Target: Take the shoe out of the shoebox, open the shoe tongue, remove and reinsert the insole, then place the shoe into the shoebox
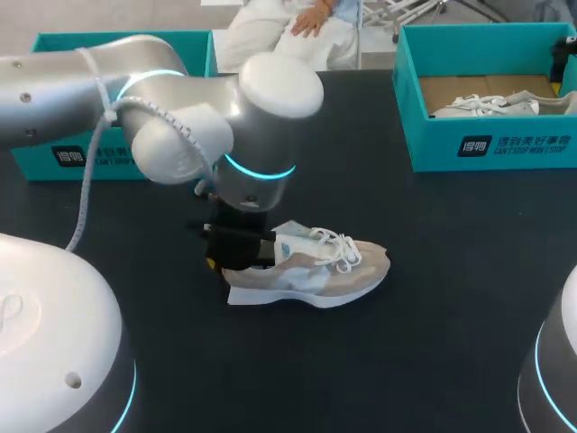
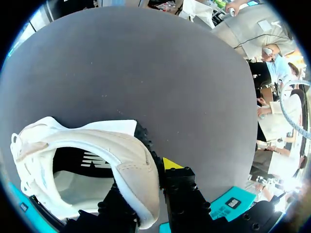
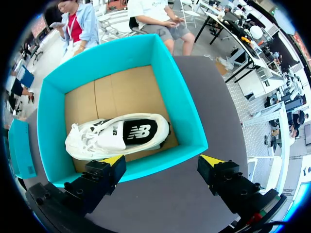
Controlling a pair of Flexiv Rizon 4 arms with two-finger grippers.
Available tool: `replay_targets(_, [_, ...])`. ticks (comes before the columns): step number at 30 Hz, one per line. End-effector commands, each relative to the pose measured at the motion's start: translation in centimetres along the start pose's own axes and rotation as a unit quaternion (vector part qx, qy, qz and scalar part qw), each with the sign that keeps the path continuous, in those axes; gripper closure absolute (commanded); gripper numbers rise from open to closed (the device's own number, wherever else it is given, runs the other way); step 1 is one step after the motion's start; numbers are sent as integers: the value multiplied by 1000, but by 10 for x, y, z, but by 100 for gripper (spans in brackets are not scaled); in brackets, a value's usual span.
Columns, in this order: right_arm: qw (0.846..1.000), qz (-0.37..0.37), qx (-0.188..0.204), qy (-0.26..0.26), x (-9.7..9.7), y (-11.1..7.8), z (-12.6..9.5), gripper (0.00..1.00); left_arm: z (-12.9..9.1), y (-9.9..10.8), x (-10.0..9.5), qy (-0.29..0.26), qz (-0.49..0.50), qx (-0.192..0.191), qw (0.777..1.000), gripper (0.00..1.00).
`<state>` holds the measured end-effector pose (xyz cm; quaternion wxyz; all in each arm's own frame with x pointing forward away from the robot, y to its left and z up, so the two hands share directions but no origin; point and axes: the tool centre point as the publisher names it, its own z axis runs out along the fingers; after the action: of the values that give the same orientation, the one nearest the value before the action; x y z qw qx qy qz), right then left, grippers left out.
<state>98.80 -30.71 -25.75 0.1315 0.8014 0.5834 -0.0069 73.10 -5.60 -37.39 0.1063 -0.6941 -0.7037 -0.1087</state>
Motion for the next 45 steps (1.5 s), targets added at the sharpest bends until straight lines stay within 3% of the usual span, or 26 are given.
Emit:
replay_targets(1, [1000, 1, -1, 0, 0, -1, 0, 0, 8, -3, -4, 2, 2, -2, 1000, 95])
replay_targets(2, [1000, 1, -1, 0, 0, -1, 0, 0, 10, -4, -4, 2, 3, 0, 1000, 76])
replay_targets(3, [1000, 1, -1, 0, 0, -1, 0, 0, 11, -4, -4, 2, 3, 0, 1000, 46])
replay_targets(5, [1000, 1, -1, 0, 0, -1, 0, 0, 12, -5, -4, 0, 6, 12, 1000, 0])
replay_targets(14, [1000, 1, -1, 0, 0, -1, 0, 0, -33, -13, 25, -89, 17, 18, 996, 0])
replay_targets(19, [1000, 1, -1, 0, 0, -1, 0, 0, -59, -7, 43, -158, -13, 43, 987, 0])
replay_targets(25, [1000, 1, -1, 0, 0, -1, 0, 0, -75, -2, 71, -239, -70, 131, 960, 0])
replay_targets(29, [1000, 1, -1, 0, 0, -1, 0, 0, -79, -1, 96, -281, -85, 230, 928, 0])
replay_targets(44, [1000, 1, -1, 0, 0, -1, 0, 0, -79, -1, 96, -281, -85, 230, 928, 0])
replay_targets(45, [1000, 1, -1, 0, 0, -1, 0, 0, -81, -1, 100, -291, -113, 264, 913, 0])
